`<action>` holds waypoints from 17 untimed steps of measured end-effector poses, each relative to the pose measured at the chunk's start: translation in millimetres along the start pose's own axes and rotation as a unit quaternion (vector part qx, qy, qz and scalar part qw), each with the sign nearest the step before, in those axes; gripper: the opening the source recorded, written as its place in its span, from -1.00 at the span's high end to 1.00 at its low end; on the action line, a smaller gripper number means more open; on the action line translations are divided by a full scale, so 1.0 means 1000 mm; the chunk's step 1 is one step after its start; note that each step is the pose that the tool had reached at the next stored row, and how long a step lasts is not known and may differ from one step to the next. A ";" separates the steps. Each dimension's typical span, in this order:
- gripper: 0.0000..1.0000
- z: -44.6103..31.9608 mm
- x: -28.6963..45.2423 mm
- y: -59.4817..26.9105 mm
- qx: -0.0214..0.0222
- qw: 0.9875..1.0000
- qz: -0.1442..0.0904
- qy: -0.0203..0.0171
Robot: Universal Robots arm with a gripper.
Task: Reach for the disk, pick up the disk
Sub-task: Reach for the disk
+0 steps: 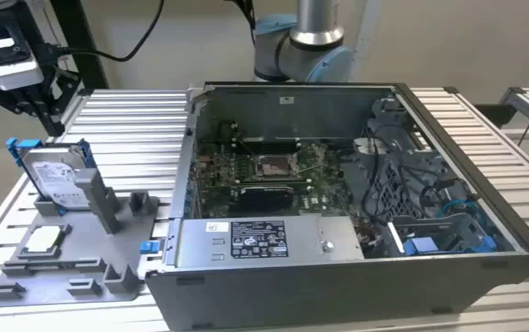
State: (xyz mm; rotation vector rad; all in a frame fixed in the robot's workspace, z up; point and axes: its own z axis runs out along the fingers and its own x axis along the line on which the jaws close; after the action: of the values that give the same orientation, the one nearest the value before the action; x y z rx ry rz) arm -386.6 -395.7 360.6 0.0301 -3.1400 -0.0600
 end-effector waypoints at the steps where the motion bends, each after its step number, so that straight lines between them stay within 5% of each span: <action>1: 1.00 0.0000 0.0000 0.0000 0.000 1.000 0.000 0.000; 17: 1.00 0.0002 0.0040 0.0044 0.000 1.000 0.001 0.000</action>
State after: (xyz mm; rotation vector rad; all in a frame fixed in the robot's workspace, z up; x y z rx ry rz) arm -390.7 -391.5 360.6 0.0262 -3.1401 -0.0599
